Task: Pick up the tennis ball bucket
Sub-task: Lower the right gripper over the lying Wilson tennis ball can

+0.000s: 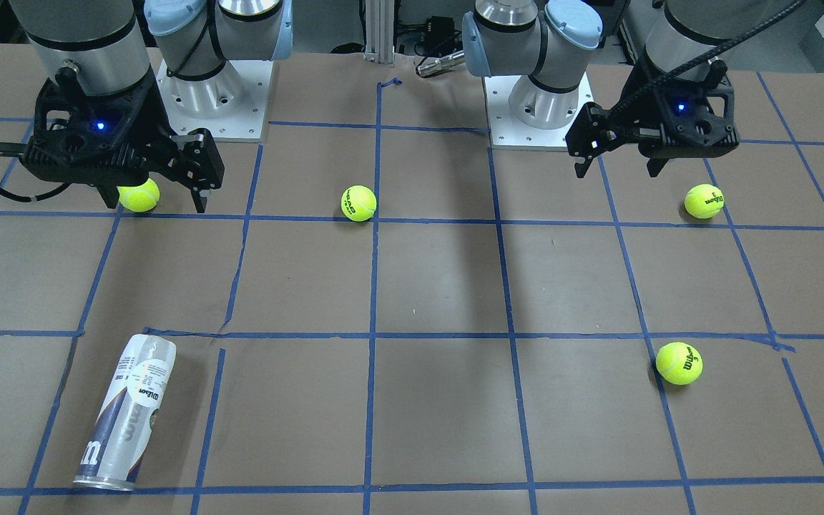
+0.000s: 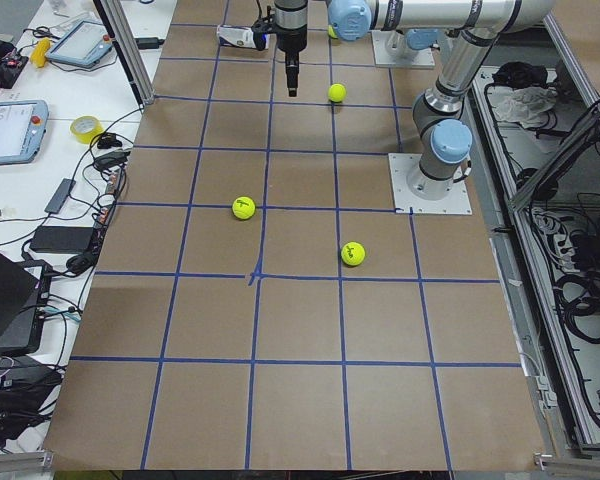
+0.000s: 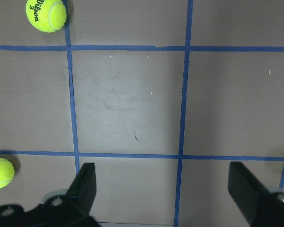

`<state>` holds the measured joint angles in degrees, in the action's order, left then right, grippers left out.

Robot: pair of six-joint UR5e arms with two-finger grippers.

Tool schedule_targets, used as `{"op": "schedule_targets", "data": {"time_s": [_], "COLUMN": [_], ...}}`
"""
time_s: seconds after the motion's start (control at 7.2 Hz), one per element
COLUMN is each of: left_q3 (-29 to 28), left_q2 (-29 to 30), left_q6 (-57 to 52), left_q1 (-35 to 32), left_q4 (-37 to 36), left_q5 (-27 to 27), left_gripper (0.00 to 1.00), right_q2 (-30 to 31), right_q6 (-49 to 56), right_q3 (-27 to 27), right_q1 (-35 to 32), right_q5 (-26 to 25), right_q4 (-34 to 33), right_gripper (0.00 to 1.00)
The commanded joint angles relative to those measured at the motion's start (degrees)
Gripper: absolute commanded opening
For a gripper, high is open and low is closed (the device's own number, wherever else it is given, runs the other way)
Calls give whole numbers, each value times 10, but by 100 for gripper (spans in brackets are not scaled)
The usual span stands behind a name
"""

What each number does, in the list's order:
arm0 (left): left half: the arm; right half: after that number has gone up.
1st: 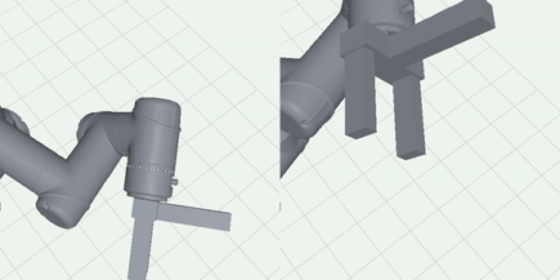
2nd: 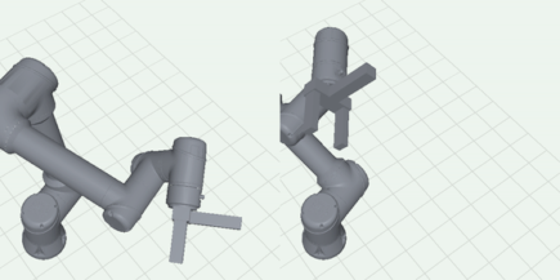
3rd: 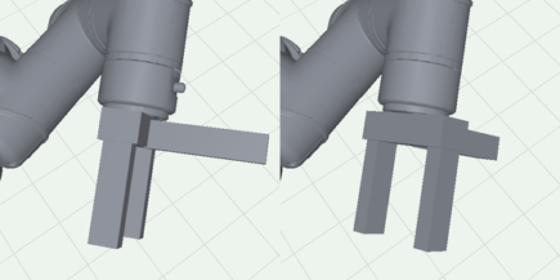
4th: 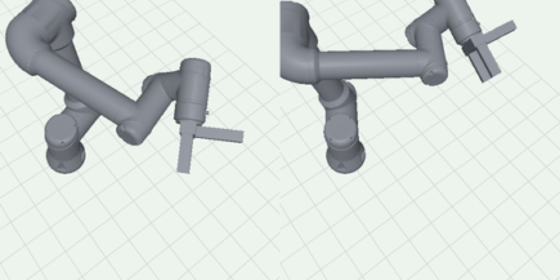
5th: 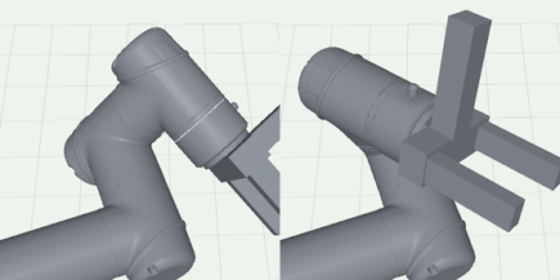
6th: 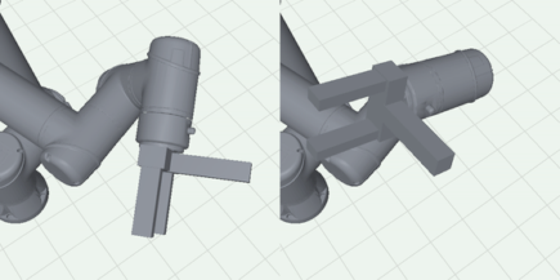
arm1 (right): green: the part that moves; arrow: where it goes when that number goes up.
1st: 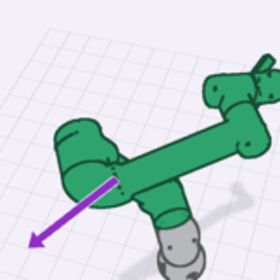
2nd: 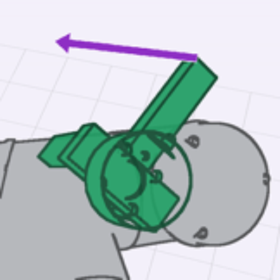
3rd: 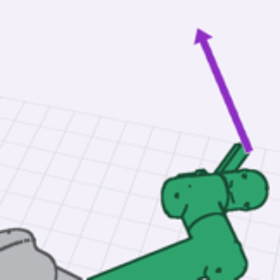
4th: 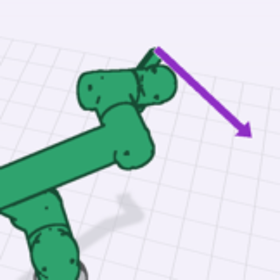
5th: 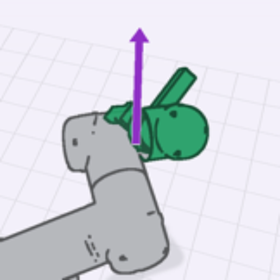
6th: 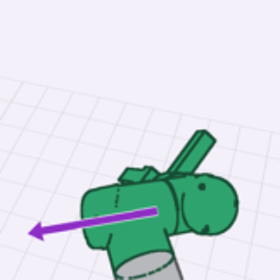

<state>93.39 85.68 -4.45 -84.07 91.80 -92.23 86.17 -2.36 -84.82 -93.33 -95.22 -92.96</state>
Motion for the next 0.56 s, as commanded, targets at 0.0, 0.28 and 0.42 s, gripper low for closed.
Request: {"op": "schedule_targets", "data": {"time_s": [0.0, 0.28, 0.42], "left_q3": [0, 0, 0], "left_q2": [-1, 0, 0], "left_q6": [0, 0, 0], "left_q1": [0, 0, 0], "left_q4": [0, -1, -1], "left_q5": [0, 1, 0], "left_gripper": [100, 100, 100], "right_q2": [7, 15, 17], "right_q6": [-4, -6, -7], "right_q3": [4, 7, 7], "right_q1": [3, 6, 6], "right_q5": [44, 48, 48], "right_q4": [23, 31, 28], "right_gripper": [100, 100, 100]}}
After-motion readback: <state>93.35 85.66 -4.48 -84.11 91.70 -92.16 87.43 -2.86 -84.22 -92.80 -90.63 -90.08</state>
